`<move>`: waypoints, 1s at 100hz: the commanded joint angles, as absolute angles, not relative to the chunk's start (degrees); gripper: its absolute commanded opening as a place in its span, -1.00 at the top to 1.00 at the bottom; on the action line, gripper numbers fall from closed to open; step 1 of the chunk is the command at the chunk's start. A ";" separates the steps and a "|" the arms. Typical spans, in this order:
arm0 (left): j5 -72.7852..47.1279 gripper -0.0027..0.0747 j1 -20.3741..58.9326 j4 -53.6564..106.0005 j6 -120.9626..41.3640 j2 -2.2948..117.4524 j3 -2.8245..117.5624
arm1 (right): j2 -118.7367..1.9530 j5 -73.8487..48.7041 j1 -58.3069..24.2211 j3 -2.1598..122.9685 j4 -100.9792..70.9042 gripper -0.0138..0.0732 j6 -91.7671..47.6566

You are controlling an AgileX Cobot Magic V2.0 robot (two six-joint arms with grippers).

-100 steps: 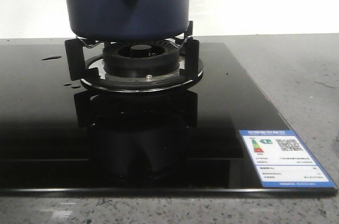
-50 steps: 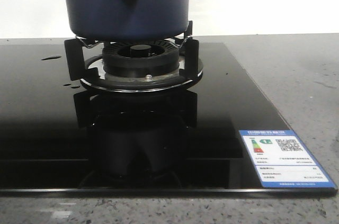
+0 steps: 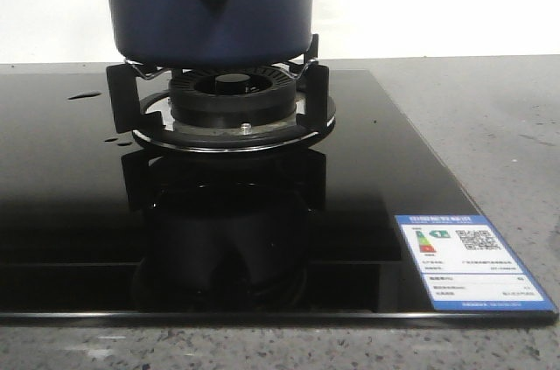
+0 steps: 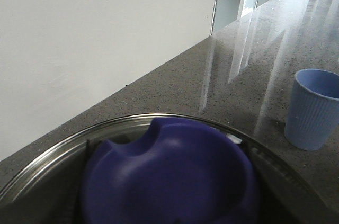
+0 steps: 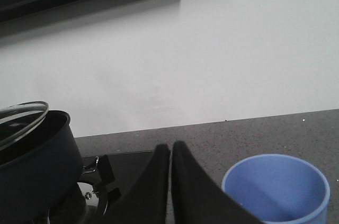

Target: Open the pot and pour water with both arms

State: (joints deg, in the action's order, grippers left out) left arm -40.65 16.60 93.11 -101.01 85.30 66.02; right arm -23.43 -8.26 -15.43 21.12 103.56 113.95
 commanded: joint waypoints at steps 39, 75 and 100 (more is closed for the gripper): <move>-41.27 0.11 17.28 102.54 -106.11 83.69 67.94 | -23.40 -9.39 -15.23 22.60 106.51 0.83 113.76; -40.53 0.11 18.74 102.67 -106.11 86.53 67.94 | -23.40 -8.82 -15.23 22.60 106.51 0.83 113.76; -38.91 0.11 18.74 103.14 -106.33 87.83 67.94 | -23.40 -7.81 -15.23 22.60 106.51 0.83 113.76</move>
